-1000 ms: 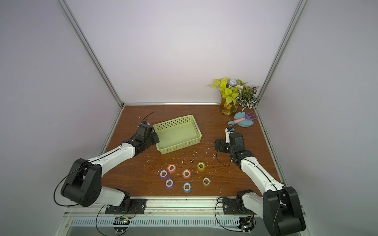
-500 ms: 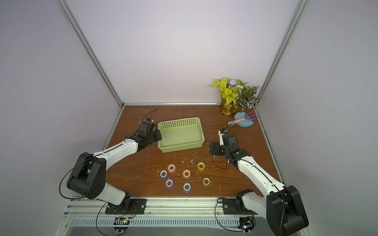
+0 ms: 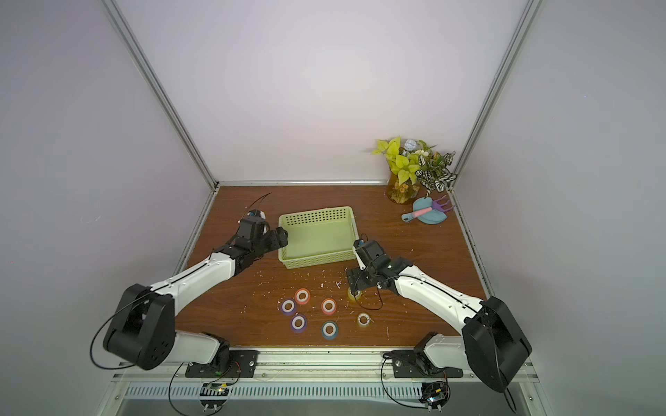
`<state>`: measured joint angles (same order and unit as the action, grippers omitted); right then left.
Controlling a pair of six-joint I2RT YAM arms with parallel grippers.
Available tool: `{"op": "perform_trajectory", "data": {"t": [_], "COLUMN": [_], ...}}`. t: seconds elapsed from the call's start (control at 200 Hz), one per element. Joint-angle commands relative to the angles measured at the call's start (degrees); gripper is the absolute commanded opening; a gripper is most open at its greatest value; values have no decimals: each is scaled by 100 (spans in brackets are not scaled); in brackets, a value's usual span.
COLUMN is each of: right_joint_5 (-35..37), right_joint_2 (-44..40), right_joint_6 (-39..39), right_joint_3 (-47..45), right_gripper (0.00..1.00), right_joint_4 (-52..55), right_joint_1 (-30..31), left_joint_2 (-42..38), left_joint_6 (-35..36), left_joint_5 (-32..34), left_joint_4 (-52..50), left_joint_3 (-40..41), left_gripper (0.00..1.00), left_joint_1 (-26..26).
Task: Put the transparent tape into the storage box
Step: Adjust the storage box at the center of the board, then pick up the tape from the center of the board.
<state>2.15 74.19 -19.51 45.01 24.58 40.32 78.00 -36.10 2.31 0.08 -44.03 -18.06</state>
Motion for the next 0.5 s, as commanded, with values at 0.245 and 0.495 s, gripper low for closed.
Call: {"op": "perform_trajectory", "data": {"t": [0.245,0.495], "right_joint_5": [253,392], "right_joint_2": [271,673], "right_joint_6": [-324,-391], "right_joint_3": [-160,-128], "right_gripper": [77,72], "right_joint_4": [63,-4], "right_joint_1": [552,781], "left_joint_2": [-1980,-2907], "left_joint_6": [476,1075], "left_joint_5": [156,51], "left_joint_4": [1046,1867], "left_joint_3": [1777,2874], "left_gripper": [99,99], "left_joint_1": [242,242]}}
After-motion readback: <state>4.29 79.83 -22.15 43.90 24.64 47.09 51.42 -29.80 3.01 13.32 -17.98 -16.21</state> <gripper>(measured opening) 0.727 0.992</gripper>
